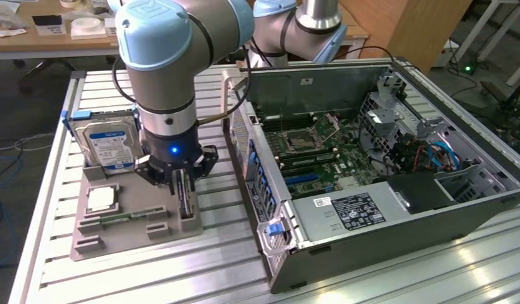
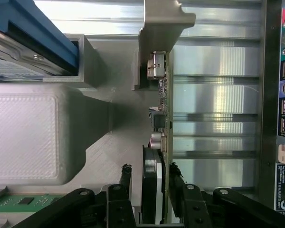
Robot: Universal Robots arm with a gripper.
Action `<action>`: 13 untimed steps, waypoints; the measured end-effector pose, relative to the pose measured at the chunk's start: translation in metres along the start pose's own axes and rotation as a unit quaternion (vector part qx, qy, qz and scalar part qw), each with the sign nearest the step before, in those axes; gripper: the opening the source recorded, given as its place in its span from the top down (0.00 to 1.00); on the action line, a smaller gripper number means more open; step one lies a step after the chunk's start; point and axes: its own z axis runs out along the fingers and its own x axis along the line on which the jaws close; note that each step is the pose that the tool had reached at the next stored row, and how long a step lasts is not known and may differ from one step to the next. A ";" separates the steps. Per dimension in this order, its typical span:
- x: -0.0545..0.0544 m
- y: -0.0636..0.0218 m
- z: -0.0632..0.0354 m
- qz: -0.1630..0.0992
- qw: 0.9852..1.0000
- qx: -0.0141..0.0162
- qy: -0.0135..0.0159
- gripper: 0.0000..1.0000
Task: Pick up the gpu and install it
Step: 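Pick up the gpu and move the gpu toward the slot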
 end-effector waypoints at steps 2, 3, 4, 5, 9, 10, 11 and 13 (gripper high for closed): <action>0.000 0.0000 0.0000 0.000 1.000 0.000 0.000 0.58; 0.000 -0.0001 0.0000 0.000 1.000 0.000 0.000 0.58; 0.000 0.0000 0.0000 0.000 1.000 0.000 0.000 0.65; 0.000 0.0000 0.0000 0.000 1.000 0.000 0.000 0.65; -0.001 0.0000 0.0000 0.000 1.000 0.000 0.000 0.66; -0.002 0.0000 0.0001 0.000 1.000 0.000 0.000 0.72; -0.002 0.0000 0.0001 0.000 1.000 0.000 0.000 0.72; -0.002 0.0000 0.0001 0.000 1.000 0.000 0.000 0.72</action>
